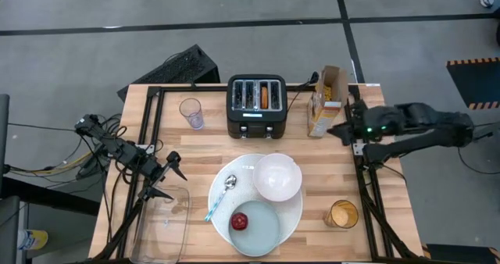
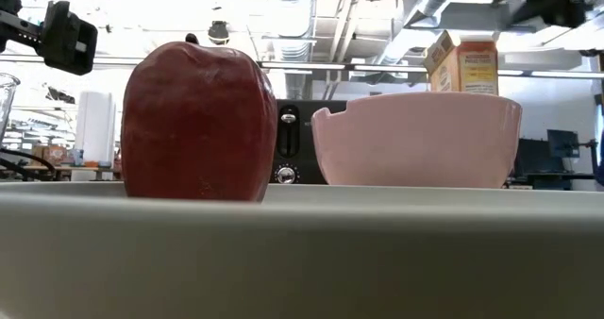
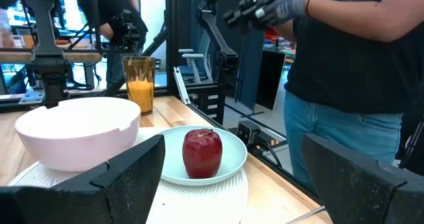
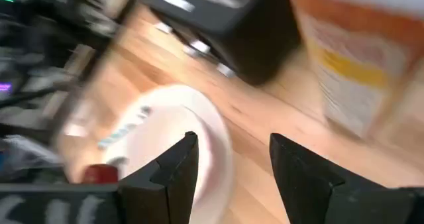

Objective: Arrange a breakfast setting
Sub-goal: Pour the cereal from the cereal box into the white bowl

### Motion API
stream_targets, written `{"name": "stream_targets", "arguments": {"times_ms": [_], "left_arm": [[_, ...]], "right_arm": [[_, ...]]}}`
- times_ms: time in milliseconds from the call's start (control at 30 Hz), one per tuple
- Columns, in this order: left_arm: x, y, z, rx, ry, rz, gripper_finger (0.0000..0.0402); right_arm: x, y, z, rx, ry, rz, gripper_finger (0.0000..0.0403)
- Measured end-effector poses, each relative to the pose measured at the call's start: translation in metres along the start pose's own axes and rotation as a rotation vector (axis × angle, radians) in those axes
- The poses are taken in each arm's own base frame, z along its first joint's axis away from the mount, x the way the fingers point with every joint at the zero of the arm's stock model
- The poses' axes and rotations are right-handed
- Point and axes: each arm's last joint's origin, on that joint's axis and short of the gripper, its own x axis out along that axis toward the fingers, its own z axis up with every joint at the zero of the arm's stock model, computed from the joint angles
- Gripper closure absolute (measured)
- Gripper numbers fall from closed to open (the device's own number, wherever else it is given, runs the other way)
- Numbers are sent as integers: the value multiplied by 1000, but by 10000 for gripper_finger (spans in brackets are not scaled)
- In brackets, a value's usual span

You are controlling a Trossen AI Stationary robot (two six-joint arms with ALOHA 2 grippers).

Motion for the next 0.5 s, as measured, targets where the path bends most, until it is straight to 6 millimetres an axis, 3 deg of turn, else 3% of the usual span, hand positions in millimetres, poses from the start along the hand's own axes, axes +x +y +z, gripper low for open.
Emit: {"name": "stream_targets", "arguments": {"times_ms": [233,500], "left_arm": [[0,0,0,0,0,0,62],[0,0,0,0,0,0,62]], "right_arm": [[26,3,-8,96,106,-227,195],[41,12,-16,185,117,-312,192]]}}
